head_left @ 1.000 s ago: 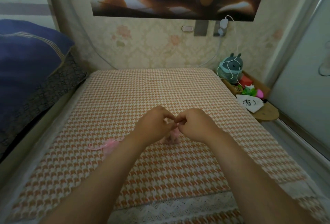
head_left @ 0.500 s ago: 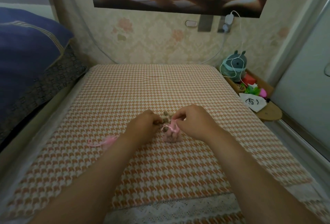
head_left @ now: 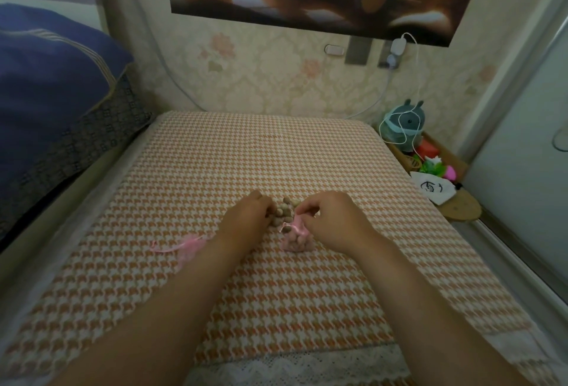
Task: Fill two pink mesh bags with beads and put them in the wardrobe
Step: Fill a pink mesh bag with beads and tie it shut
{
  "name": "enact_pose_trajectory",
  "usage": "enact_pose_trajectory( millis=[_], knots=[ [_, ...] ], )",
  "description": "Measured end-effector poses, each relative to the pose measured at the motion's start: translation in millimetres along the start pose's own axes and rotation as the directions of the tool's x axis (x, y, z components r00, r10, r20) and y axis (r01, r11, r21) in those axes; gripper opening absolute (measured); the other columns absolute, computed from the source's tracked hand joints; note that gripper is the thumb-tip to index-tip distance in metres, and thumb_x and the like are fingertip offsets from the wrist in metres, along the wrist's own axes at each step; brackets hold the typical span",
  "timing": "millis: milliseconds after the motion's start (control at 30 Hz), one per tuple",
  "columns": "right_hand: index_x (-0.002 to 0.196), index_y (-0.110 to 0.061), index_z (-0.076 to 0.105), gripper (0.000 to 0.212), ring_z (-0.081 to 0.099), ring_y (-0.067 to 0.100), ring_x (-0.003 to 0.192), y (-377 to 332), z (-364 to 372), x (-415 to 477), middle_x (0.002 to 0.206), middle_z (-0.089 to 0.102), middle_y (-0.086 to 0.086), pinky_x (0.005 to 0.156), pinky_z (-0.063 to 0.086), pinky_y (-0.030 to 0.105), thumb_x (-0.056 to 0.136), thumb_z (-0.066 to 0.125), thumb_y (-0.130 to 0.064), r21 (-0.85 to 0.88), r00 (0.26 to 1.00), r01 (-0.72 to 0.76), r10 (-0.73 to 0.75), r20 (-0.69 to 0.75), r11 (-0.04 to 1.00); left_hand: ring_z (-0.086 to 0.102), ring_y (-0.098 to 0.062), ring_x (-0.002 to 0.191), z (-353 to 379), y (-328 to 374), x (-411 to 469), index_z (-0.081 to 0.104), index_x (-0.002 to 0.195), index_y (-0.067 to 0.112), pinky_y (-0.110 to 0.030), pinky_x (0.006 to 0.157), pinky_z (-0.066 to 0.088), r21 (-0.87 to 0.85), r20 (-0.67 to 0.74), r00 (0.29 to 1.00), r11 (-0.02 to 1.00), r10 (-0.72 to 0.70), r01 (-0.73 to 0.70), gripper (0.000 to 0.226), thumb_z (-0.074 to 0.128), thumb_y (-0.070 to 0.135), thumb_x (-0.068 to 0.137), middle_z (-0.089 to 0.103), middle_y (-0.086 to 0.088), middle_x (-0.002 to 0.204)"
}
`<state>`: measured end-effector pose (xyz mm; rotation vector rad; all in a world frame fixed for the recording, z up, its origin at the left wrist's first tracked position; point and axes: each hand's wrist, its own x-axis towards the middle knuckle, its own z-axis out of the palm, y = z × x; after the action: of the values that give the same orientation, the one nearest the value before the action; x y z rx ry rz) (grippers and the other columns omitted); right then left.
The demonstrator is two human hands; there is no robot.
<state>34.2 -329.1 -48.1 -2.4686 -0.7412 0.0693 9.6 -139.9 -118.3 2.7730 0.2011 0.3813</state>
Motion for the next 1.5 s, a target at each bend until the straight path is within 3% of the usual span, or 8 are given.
enact_pose_trajectory(
  millis=[133,233,367,767,1000,1200,1333,1500],
  knots=[
    [0.105,-0.028,0.078,0.022,0.068,0.010,0.088,1.4,-0.5,-1.4,0.102,0.075,-0.010,0.083,0.059,0.039,0.091,0.062,-0.021,-0.001,1.000,0.002,-0.002,0.001,1.000,0.061,-0.014,0.092,-7.2,10.5,-1.8,0.065,0.102,0.028,-0.031,0.073,0.049,-0.075,-0.060,0.998,0.997,-0.020,0.015,0.012,0.059,0.028,0.091,0.065,0.009,0.102],
    [0.106,-0.028,0.077,0.023,0.067,0.009,0.095,4.2,-2.3,-0.4,0.107,0.074,-0.011,0.087,0.057,0.037,0.091,0.061,-0.020,-0.001,1.000,-0.005,0.005,-0.003,1.000,0.062,-0.004,0.077,-22.0,29.9,-1.7,0.065,0.104,0.031,-0.027,0.069,0.052,-0.341,-0.202,0.975,0.940,-0.092,0.018,0.014,0.062,0.035,0.091,0.066,0.018,0.098],
    [0.109,-0.027,0.077,0.025,0.068,0.013,0.096,9.1,-6.0,3.5,0.105,0.075,-0.007,0.087,0.057,0.040,0.091,0.060,-0.021,-0.019,0.999,-0.034,0.034,0.017,0.999,0.063,-0.001,0.074,-36.7,59.5,-4.4,0.066,0.094,0.035,-0.026,0.071,0.056,-0.562,-0.147,0.988,0.826,-0.035,-0.054,0.009,0.070,0.031,0.086,0.067,0.020,0.089],
    [0.103,-0.033,0.078,0.024,0.068,0.011,0.090,17.8,-16.7,-2.8,0.096,0.076,-0.011,0.083,0.059,0.040,0.089,0.061,-0.023,0.014,0.995,-0.097,0.097,0.022,0.995,0.059,-0.005,0.082,-34.2,63.3,-12.5,0.071,0.093,0.032,-0.034,0.078,0.053,-0.317,-0.082,0.990,0.938,0.119,-0.139,0.011,0.071,0.036,0.082,0.060,0.012,0.096],
    [0.105,-0.029,0.078,0.024,0.068,0.011,0.097,13.3,-14.7,-1.5,0.106,0.076,-0.009,0.088,0.058,0.037,0.089,0.062,-0.021,0.059,0.996,-0.082,0.081,0.029,0.995,0.065,-0.002,0.076,-46.0,63.4,-14.5,0.076,0.089,0.033,-0.032,0.073,0.056,-0.277,0.065,0.998,0.960,-0.017,0.034,0.020,0.058,0.041,0.086,0.072,0.015,0.080],
    [0.103,-0.026,0.078,0.021,0.065,0.002,0.087,8.0,-9.0,3.3,0.091,0.071,-0.013,0.074,0.050,0.016,0.089,0.068,-0.015,0.279,0.998,-0.067,0.060,0.034,0.958,0.062,0.004,0.066,-51.9,59.4,-22.3,0.078,0.083,0.026,-0.014,0.059,0.045,-0.386,0.004,0.993,0.916,-0.118,0.110,0.013,0.066,0.022,0.083,0.067,0.016,0.066],
    [0.091,-0.034,0.067,0.012,0.066,0.011,0.071,0.1,0.8,10.7,0.089,0.072,-0.003,0.067,0.057,0.031,0.095,0.063,-0.024,0.383,0.998,-0.060,0.068,-0.009,0.922,0.064,0.000,0.064,-64.6,46.1,-23.1,0.079,0.083,0.022,-0.015,0.058,0.050,-0.376,-0.030,0.984,0.914,-0.176,0.152,0.012,0.067,0.019,0.083,0.069,0.012,0.068],
    [0.095,-0.031,0.067,0.012,0.065,0.013,0.088,3.6,18.3,15.1,0.105,0.070,-0.007,0.075,0.056,0.034,0.096,0.059,-0.022,0.130,0.998,-0.061,0.061,0.004,0.990,0.061,0.004,0.064,-74.9,26.4,-23.5,0.077,0.080,0.021,-0.004,0.050,0.043,-0.360,-0.037,0.976,0.914,-0.215,0.188,0.015,0.065,0.014,0.086,0.069,0.012,0.072]
  ],
)
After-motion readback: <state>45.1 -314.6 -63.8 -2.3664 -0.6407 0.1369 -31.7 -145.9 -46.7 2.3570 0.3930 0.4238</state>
